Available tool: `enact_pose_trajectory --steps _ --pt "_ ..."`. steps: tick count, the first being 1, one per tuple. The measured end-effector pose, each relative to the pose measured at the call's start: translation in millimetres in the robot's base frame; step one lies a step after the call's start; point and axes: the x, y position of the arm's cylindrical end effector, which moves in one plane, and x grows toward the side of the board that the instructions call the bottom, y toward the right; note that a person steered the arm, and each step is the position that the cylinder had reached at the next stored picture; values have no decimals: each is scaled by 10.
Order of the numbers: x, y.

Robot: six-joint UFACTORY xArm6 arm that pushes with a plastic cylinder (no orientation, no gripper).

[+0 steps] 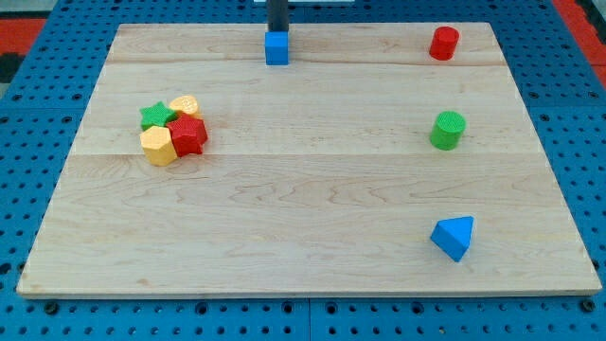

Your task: Move the blue cube to the centre of the board

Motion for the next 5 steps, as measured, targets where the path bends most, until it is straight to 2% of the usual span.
enact_pose_trajectory --steps 2,5 --pt "548 1" --pt "897 243"
